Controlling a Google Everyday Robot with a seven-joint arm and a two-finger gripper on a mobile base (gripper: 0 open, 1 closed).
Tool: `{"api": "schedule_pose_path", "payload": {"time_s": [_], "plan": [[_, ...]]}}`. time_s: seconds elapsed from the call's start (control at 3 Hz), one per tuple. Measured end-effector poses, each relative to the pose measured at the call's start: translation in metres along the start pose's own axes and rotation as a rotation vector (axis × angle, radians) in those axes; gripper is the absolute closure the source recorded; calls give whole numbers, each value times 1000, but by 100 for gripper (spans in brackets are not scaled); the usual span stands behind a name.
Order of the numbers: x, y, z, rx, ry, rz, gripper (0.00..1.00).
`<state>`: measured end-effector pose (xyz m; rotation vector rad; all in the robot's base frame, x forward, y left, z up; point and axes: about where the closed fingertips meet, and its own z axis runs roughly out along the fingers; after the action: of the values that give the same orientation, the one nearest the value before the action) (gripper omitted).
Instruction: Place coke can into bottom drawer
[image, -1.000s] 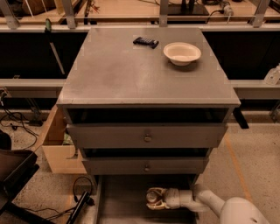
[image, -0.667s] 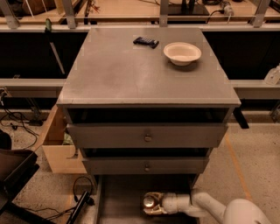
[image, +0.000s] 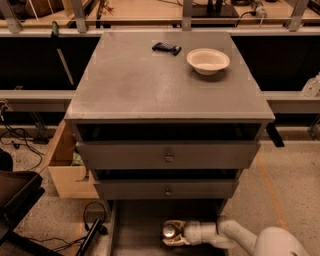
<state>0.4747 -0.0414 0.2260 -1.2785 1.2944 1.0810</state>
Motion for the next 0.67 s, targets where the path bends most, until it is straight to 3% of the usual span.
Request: {"api": "schedule_pose_path", "payload": {"time_s": [0.67], "plan": [[0,2,5,-6,-5,3,14]]}}
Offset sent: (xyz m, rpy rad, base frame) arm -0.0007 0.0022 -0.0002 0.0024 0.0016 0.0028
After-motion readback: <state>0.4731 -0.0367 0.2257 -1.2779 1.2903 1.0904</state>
